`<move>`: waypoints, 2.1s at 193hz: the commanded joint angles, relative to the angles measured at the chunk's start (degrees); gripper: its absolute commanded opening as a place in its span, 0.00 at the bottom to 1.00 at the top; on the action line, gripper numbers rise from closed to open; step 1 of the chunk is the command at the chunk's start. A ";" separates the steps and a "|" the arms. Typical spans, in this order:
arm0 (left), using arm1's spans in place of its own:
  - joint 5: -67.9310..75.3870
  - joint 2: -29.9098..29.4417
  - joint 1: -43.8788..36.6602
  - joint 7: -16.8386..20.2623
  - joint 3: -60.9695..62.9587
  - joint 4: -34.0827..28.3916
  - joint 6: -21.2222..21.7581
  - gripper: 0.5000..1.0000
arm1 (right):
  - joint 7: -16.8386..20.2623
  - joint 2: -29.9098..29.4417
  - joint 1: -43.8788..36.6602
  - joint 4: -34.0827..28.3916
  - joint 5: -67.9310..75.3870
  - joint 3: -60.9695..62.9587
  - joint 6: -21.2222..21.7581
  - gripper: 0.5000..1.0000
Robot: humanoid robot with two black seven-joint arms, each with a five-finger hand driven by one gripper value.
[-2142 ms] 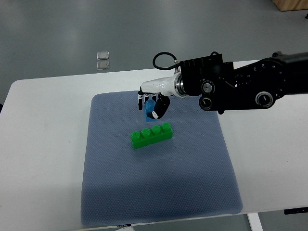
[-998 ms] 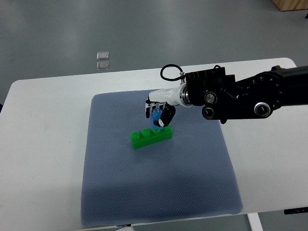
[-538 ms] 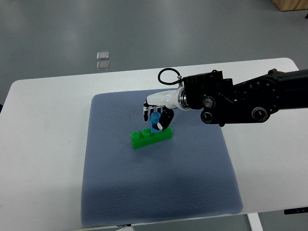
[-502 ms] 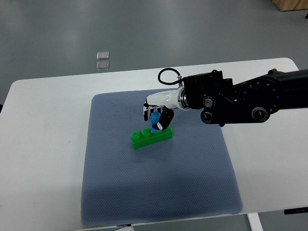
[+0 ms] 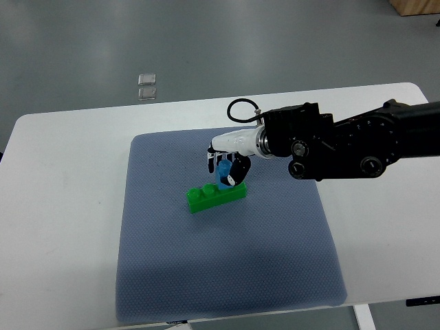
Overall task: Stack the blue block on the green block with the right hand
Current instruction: 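Press the blue block down onto the green block's studs with the right hand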
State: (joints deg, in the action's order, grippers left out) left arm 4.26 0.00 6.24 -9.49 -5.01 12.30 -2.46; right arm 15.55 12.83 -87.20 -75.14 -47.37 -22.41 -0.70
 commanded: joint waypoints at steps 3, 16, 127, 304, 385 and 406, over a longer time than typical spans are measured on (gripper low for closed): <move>-0.04 0.00 0.00 0.00 0.00 0.00 0.00 1.00 | 0.00 0.00 0.28 0.00 0.00 0.00 0.00 0.24; -0.04 0.00 0.00 0.00 -0.08 -0.09 0.00 1.00 | -0.08 0.00 0.89 0.00 -0.09 0.00 0.00 0.24; -0.04 0.00 0.00 0.00 -0.08 0.00 0.00 1.00 | -1.05 0.53 2.39 0.35 -2.29 0.00 -0.88 0.24; -0.04 0.00 0.00 0.00 -0.08 0.09 0.00 1.00 | -2.54 -0.18 3.97 0.61 -3.07 -0.44 -2.11 0.24; -0.04 0.00 0.00 0.00 -0.08 0.00 0.00 1.00 | -3.86 -0.53 5.29 1.84 -3.87 -0.44 -3.60 0.23; 0.04 0.00 0.00 0.00 -0.08 0.09 0.00 1.00 | -4.04 -0.53 5.29 1.84 -5.18 -0.44 -4.30 0.24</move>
State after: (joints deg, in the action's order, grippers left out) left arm 4.24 0.00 6.24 -9.49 -5.10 12.37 -2.46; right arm 11.68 12.32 -81.97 -73.36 -51.44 -22.85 -4.31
